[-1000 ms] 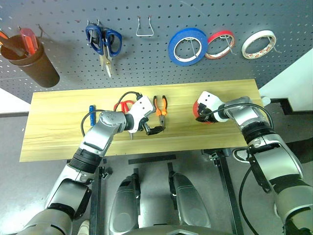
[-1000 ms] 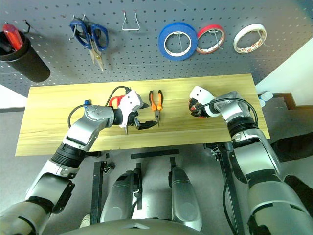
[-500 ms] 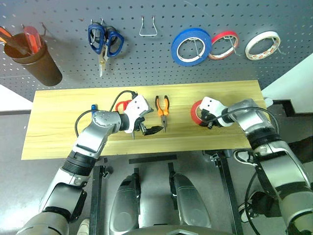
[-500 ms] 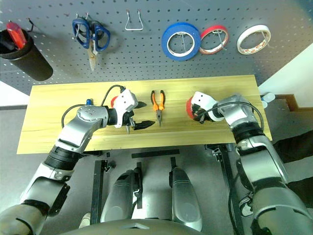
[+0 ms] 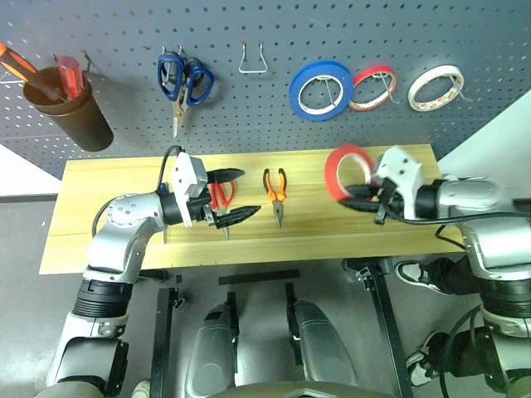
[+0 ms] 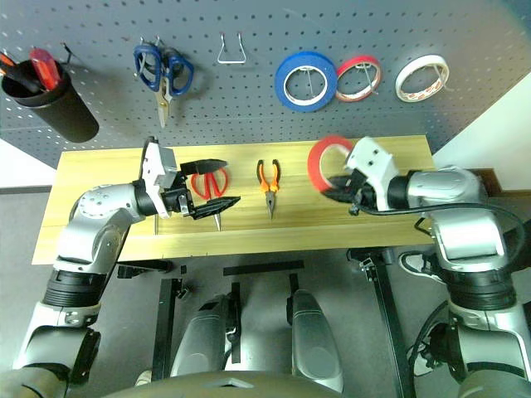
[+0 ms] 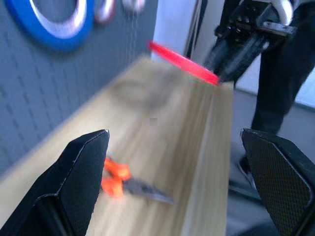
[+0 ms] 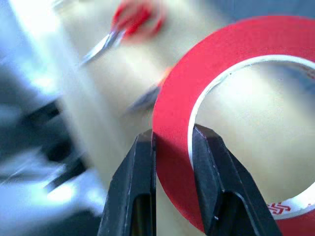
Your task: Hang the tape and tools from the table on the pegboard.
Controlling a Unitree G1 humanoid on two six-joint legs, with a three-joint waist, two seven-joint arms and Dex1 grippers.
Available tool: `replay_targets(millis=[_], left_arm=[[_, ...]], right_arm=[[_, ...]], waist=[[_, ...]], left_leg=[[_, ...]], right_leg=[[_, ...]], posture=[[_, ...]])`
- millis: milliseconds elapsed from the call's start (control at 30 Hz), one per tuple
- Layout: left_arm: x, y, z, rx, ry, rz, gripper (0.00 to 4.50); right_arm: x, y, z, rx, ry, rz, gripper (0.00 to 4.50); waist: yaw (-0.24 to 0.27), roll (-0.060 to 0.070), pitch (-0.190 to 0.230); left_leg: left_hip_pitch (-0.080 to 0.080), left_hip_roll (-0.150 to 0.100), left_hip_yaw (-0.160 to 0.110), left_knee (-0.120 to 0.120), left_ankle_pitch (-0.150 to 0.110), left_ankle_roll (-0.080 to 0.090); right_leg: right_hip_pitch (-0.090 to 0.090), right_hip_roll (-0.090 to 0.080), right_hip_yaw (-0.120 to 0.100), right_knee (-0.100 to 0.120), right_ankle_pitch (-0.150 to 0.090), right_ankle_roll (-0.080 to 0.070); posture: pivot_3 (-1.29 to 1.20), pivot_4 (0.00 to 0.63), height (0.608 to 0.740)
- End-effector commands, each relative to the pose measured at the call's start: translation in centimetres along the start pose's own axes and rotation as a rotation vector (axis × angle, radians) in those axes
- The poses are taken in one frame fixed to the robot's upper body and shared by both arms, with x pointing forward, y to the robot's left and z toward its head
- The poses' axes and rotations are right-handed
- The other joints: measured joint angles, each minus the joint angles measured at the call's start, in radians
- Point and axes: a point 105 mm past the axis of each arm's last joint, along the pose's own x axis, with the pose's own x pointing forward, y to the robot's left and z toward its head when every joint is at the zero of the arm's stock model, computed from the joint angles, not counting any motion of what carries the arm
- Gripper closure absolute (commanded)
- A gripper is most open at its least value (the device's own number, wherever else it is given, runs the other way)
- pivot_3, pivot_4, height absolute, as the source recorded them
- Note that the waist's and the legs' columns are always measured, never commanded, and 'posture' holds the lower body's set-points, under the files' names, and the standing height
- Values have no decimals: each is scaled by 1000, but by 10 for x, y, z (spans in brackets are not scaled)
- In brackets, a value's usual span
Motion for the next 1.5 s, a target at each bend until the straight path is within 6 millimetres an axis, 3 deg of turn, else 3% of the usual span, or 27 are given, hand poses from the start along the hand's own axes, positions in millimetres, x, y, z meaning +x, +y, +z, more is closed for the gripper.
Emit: replay_targets(millis=[33,233,433,700,1100,1200,1500], left_arm=[[-3,9,28,66,-90,19,0],[-1,20,42,115,-111,23,0],[1,30,45,157,-111,52,0],[8,39,50,168,-142,107,0],[23,37,59,172,-153,94,0],[25,39,58,176,-146,105,0],[22,37,60,180,-143,113,0]], right_arm=[[-13,-9,31,-65,-136,-93,3826],[-15,-28,41,-61,-213,-201,3826],[5,-58,26,-109,-153,-315,3826],[35,-84,4,-87,-127,-347,3826],[72,-99,0,-62,-141,-344,3826],[77,-102,-3,-54,-131,-356,3826],[67,-104,-2,-66,-131,-332,1025]], waist=[[-1,0,-24],[-4,-1,-82],[-8,0,-116],[-20,1,-129],[-35,1,-134],[-35,1,-136],[-32,2,-137]], left_leg=[[-1,0,0,0,0,0],[-2,-1,0,-1,0,0],[-1,-1,1,-1,0,0],[0,-1,1,0,0,0],[2,0,1,0,0,0],[10,-1,3,0,0,0],[29,-1,9,-1,1,-1]], right_leg=[[0,0,0,-1,0,0],[1,1,-1,-4,1,1],[1,3,0,-4,1,1],[2,2,1,-3,1,1],[2,2,2,1,1,1],[7,2,6,3,1,1],[24,4,9,6,1,1]], posture=[[-82,135,740],[-83,102,740],[-72,87,740],[-54,87,740],[-7,91,740],[-2,92,740],[7,88,740]])
